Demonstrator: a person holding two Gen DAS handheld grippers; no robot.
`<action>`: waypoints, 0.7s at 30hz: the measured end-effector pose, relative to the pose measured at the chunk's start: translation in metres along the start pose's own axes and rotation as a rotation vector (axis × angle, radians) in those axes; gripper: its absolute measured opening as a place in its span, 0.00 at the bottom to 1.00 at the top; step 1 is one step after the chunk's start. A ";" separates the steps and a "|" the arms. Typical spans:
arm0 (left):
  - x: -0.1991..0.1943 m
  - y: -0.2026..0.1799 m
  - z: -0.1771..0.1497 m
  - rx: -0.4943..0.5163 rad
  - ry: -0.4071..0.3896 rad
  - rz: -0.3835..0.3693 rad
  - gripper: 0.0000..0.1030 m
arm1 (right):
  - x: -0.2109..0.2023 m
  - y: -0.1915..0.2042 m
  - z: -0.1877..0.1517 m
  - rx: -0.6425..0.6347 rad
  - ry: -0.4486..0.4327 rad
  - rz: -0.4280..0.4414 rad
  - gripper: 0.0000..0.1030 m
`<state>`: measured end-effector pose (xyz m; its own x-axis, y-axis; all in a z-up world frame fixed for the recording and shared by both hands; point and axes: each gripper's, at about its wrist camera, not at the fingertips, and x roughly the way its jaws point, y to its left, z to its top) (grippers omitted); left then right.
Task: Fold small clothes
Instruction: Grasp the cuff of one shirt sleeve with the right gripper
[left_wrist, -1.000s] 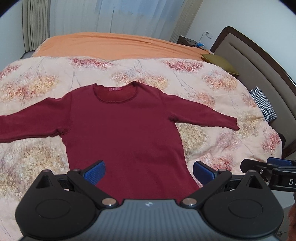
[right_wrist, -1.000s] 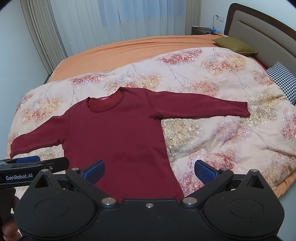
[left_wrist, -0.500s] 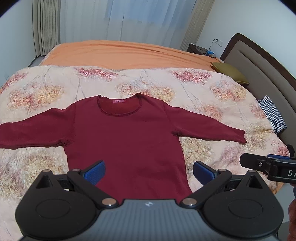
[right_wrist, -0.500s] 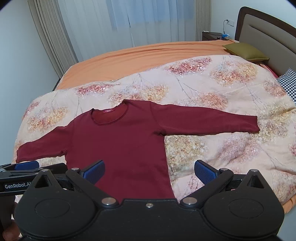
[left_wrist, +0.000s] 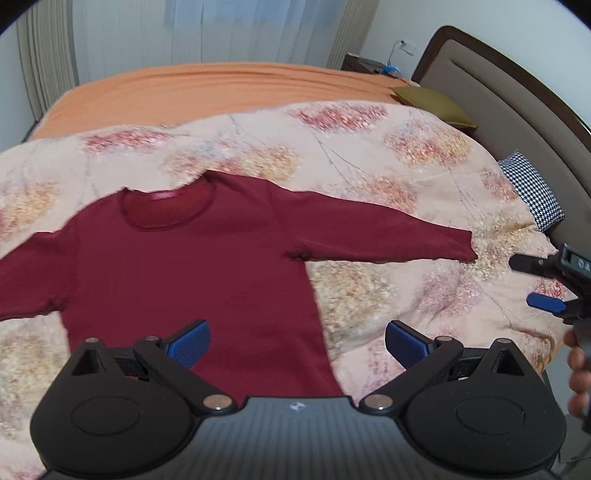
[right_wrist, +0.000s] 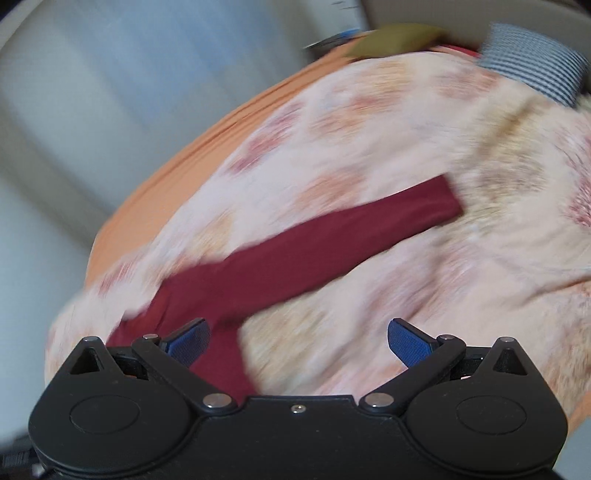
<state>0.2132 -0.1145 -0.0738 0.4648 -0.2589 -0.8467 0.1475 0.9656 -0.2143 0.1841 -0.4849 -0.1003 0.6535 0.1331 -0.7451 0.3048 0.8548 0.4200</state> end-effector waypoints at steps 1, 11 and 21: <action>0.013 -0.009 0.005 -0.004 0.023 -0.004 1.00 | 0.012 -0.026 0.013 0.044 -0.011 0.007 0.96; 0.117 -0.082 0.038 -0.015 0.068 0.056 1.00 | 0.164 -0.214 0.075 0.442 -0.041 0.110 0.57; 0.171 -0.103 0.082 -0.041 0.073 0.105 1.00 | 0.216 -0.232 0.083 0.478 -0.023 0.100 0.32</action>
<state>0.3491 -0.2606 -0.1566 0.4105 -0.1556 -0.8985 0.0653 0.9878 -0.1412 0.3117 -0.6961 -0.3155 0.7092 0.1874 -0.6797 0.5202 0.5116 0.6838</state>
